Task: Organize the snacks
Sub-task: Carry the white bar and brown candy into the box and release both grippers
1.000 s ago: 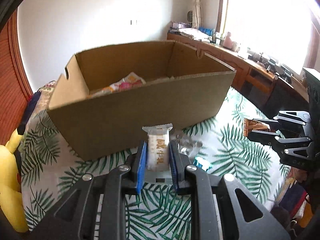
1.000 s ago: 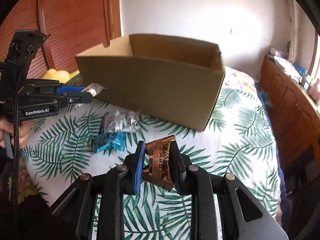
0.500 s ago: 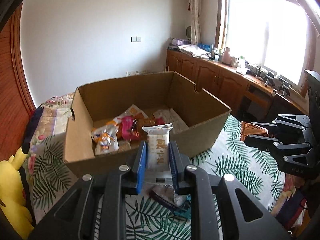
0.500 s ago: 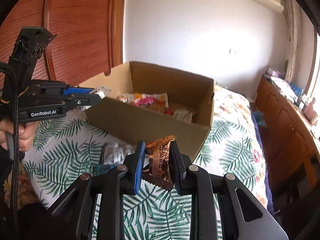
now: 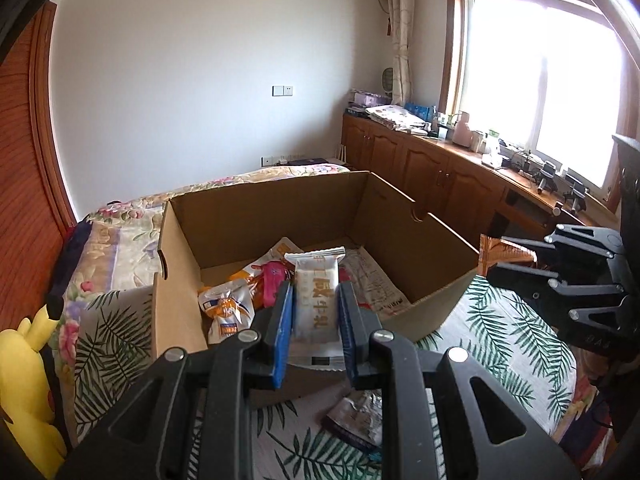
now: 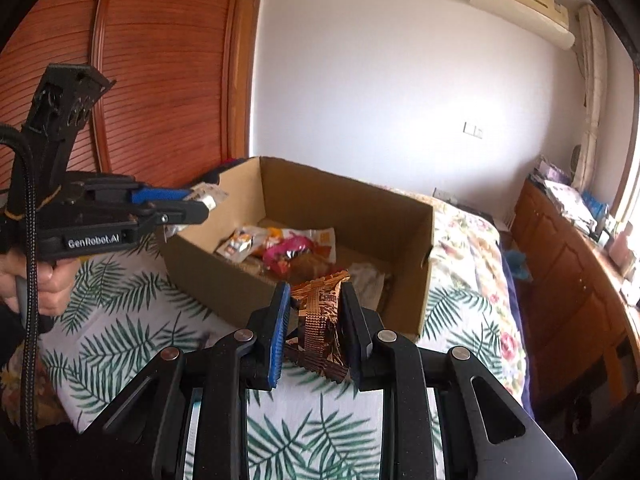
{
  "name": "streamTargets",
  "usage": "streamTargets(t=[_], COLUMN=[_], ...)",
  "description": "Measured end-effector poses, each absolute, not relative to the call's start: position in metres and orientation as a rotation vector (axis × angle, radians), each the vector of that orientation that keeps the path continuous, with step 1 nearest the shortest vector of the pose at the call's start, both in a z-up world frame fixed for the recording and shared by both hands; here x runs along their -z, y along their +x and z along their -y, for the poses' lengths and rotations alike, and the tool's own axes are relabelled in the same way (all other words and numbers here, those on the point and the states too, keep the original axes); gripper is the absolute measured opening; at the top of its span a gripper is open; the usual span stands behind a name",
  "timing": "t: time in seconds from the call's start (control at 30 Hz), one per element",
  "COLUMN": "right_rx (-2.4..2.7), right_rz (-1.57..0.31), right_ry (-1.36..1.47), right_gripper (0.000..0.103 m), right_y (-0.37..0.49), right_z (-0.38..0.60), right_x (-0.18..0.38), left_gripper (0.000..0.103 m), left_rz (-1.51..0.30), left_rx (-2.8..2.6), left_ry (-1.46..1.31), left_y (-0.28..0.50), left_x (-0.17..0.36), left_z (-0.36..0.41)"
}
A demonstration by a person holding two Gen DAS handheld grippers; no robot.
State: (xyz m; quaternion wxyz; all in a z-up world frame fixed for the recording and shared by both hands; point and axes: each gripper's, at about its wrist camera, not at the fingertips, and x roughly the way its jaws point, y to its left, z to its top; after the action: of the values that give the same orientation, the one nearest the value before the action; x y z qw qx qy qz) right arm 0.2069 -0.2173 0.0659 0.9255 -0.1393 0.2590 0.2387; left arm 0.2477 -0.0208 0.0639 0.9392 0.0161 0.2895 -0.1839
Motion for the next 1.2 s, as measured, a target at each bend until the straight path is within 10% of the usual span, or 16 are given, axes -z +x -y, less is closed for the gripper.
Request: streamTargets(t=[1.2], right_rx=[-0.543], right_rz=[-0.617], right_ry=[-0.213], right_gripper=[0.023], right_y=[0.295], right_z=[0.18], right_x=[-0.03], left_gripper=[0.02], left_rz=[-0.694], left_rx=[0.322], left_ry=[0.015], left_y=[0.311], left_x=[-0.017], left_z=[0.015])
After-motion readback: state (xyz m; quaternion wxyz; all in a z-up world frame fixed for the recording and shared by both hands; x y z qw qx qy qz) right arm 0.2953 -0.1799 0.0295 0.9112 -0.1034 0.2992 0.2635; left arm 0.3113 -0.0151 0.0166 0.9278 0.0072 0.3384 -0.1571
